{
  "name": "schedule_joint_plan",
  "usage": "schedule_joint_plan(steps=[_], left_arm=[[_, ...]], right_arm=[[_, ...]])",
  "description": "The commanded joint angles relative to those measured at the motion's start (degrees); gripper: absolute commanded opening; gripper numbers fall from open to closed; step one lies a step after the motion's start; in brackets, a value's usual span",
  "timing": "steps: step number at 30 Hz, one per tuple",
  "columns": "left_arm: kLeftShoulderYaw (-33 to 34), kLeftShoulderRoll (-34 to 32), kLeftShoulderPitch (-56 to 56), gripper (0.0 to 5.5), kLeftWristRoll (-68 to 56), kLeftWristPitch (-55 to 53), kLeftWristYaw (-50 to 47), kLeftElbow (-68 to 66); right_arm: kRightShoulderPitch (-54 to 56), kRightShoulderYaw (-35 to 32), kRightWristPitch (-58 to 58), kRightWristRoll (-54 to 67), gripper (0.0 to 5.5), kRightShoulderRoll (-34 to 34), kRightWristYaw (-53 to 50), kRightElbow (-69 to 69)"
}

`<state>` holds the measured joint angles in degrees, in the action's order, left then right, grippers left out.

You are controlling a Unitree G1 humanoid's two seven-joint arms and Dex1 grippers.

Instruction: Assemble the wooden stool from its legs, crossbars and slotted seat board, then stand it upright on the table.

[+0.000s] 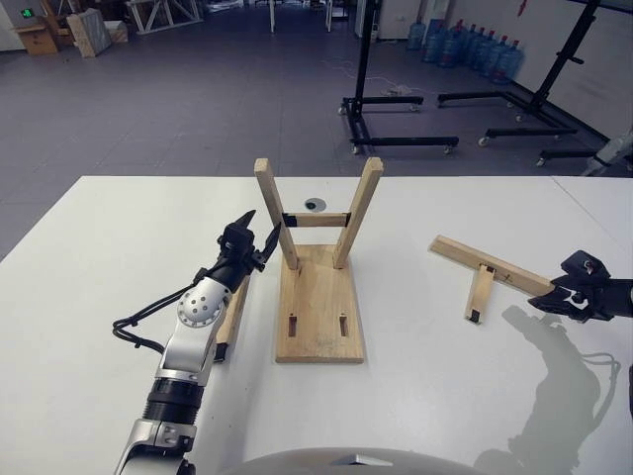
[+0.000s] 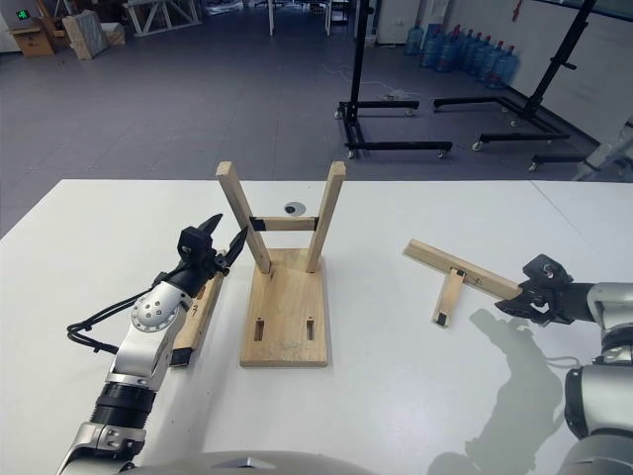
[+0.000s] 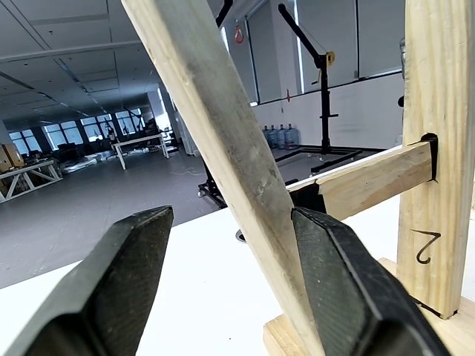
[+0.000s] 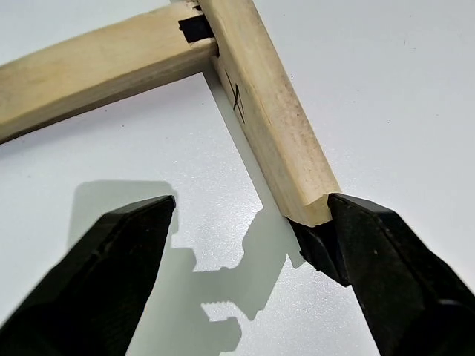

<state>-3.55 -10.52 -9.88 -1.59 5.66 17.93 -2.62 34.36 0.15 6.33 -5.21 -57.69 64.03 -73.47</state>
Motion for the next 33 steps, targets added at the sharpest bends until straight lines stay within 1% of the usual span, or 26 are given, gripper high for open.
schedule_joint_plan(steps=[1,6,8,13,20,22,27,33], left_arm=[[0.01,-0.22,-1.49,2.89,0.18,0.47,0.12,-0.61],[0.11,-0.51,-1.15,2.89,0.45,0.8,-0.05,-0.7],[0.47,-0.8,-1.12,2.89,0.4,0.79,-0.12,-0.53],[0.32,-0.81,-0.96,2.89,0.69,0.83,-0.23,-0.33],[0.66,-1.16,-0.24,2.89,0.49,0.83,0.0,0.18],[0.53,-1.12,-0.27,2.89,0.48,0.75,0.02,0.1],[-0.2,-0.67,-1.92,2.89,0.56,0.81,0.36,-1.02],[-0.44,-0.99,-1.64,2.89,0.37,0.94,0.78,-1.04]], right_arm=[[-2.33,1.34,0.22,-0.96,3.79,2.34,4.11,-0.08],[-2.82,0.76,1.88,0.71,3.79,2.8,8.43,2.09],[-2.27,0.0,2.22,1.56,3.79,2.99,8.45,3.0],[-1.8,-3.08,2.95,4.06,3.79,3.29,2.68,3.23],[-4.88,-10.24,1.84,11.3,3.79,4.8,1.38,6.32],[-5.31,-10.29,2.21,10.71,3.79,5.85,-2.28,5.5],[-4.63,-10.55,-1.8,10.45,3.79,10.52,-9.49,1.33],[-5.53,-10.57,-1.58,10.28,3.79,12.0,-10.64,0.66]])
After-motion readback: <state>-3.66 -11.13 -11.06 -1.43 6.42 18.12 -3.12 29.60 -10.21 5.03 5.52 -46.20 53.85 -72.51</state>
